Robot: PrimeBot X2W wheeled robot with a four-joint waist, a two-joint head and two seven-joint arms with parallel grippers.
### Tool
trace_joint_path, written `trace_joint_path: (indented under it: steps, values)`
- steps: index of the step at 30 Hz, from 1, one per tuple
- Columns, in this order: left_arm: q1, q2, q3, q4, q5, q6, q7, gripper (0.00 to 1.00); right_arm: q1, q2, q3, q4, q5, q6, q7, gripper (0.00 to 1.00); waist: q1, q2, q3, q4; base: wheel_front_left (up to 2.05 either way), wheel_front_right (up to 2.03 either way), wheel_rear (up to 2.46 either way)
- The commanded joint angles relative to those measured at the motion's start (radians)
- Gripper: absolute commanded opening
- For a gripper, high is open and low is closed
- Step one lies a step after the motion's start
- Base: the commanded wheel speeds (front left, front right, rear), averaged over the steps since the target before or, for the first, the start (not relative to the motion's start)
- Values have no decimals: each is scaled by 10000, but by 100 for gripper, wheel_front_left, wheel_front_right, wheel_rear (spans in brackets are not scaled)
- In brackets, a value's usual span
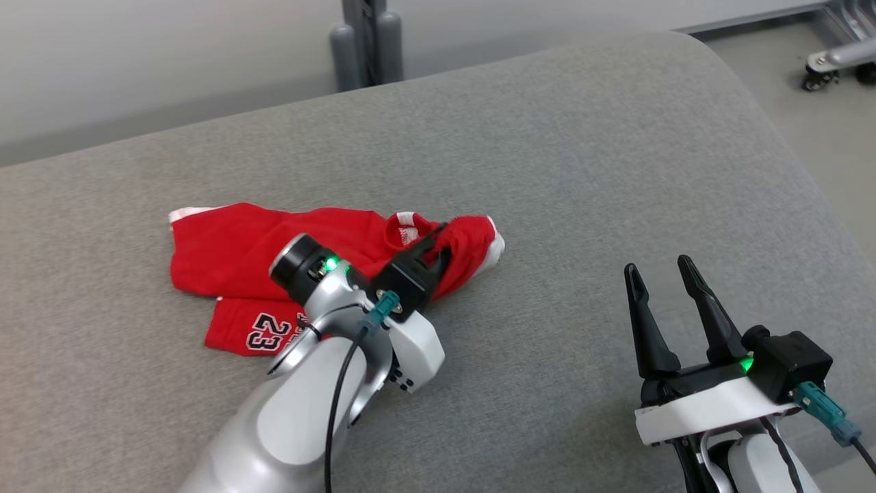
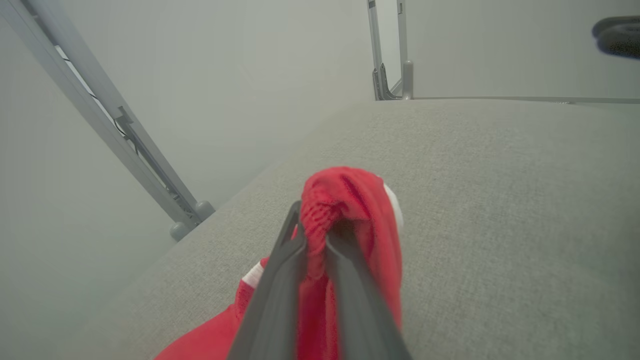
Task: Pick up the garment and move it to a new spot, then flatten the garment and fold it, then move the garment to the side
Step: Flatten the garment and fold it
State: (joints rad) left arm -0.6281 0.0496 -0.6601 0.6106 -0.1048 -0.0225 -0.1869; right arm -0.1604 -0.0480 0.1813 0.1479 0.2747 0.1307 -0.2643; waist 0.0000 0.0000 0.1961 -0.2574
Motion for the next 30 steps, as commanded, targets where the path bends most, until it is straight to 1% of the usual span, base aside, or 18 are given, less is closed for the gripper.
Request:
trace_joint_path:
  steps: [1, 5, 9, 10, 11, 16, 19, 22, 25, 27, 30]
  values:
    - [-95, 44, -169, 82, -156, 33, -86, 0, -147, -49, 20, -15, 73, 1, -12, 100, 0, 0, 209, -303, 0, 0, 0]
    - [-307, 29, -1257, 16, -647, 265, -245, 0, -211, -50, 82, 19, 267, 1, -12, 100, 0, 0, 377, -713, 0, 0, 0]
    - [-481, 34, -2280, -22, -1227, 441, -281, 0, -288, -49, 125, 91, 414, 1, -12, 100, 0, 0, 423, -970, 0, 0, 0]
    - [-511, 35, -2424, -37, -1439, 524, -306, 45, -294, -49, 126, 109, 439, 1, -12, 100, 0, 0, 417, -1003, 0, 0, 0]
    - [-559, 37, -2568, -15, -1602, 628, -322, 100, -301, -47, 124, 123, 453, 1, -11, 100, 0, 0, 408, -1023, 0, 0, 0]
    - [-720, 36, -3171, 452, -2101, 986, -378, 100, -289, -50, -46, 166, 429, 1, -12, 100, 0, 0, 234, -879, 0, 0, 0]
    - [-837, 32, -3194, 747, -2536, 1244, -542, 100, -286, -48, -157, 154, 288, 1, -12, 100, 0, 0, -14, -570, 0, 0, 0]
    - [-822, 34, -2953, 849, -2866, 1502, -677, 100, -273, -48, -257, 134, 136, 1, -12, 100, 0, 0, -210, -218, 0, 0, 0]
    - [-730, 74, -2483, 844, -3099, 1744, -760, 100, -211, -51, -360, 179, -35, 1, -12, 100, 0, 0, -434, 230, 0, 0, 0]
    - [-529, 284, -2089, 568, -3152, 1885, -777, 100, -134, -48, -436, 239, -179, 1, -12, 100, 0, 0, -585, 567, 0, 0, 0]
    - [40, 925, -1341, -228, -3063, 2206, -776, 100, -66, -51, -387, 434, -373, 1, -12, 100, 0, 0, -767, 1036, 0, 0, 0]
